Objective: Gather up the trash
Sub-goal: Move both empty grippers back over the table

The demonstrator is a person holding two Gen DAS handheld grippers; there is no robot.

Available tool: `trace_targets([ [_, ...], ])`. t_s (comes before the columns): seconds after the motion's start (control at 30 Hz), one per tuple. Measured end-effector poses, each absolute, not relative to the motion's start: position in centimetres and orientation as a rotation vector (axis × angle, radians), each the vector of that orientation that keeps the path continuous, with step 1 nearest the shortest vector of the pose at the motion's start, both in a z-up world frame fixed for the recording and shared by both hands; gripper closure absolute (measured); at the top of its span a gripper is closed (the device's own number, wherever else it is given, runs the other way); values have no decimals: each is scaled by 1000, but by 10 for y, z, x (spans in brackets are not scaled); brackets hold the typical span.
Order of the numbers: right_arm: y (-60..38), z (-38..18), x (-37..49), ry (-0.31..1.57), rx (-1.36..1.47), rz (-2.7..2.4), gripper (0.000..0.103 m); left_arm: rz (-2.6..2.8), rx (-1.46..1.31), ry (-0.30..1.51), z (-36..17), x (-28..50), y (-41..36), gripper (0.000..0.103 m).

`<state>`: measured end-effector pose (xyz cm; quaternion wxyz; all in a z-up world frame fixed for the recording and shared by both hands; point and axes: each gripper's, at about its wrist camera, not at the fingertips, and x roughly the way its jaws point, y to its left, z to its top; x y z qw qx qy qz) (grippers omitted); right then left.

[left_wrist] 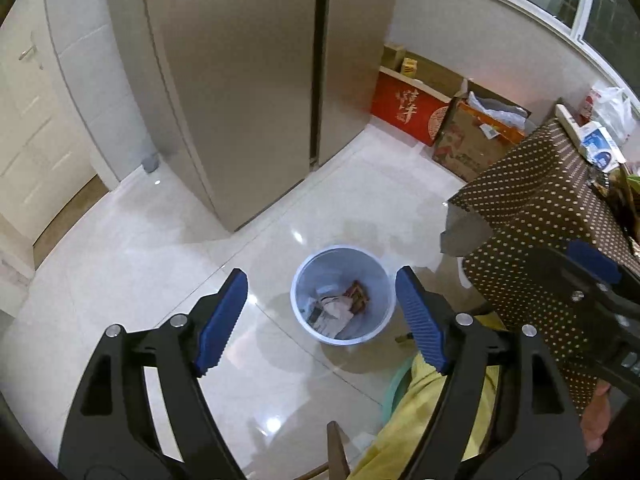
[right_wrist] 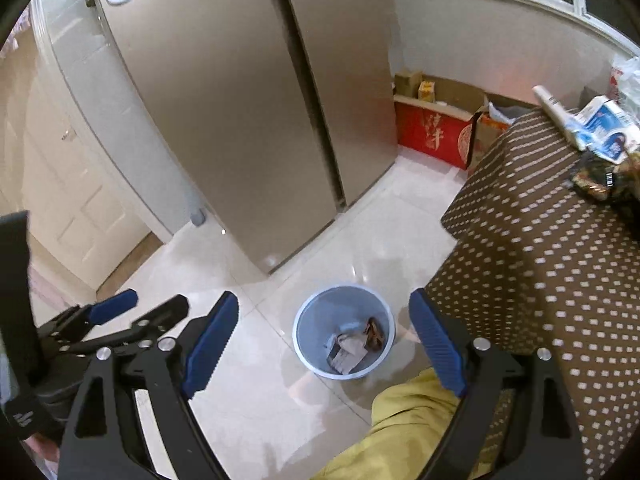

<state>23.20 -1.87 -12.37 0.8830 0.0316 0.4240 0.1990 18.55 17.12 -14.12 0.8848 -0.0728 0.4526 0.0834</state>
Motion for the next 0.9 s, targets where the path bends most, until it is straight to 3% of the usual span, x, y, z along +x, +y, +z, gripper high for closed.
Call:
trace_targets([
  [0.47,-102,-82,204,737,181,287,17,-37,-76,898,-116,199,87,22],
  [0.9,-208,-82,183,678,289,37,17,-284,-5,907,-110,209,-19,19],
])
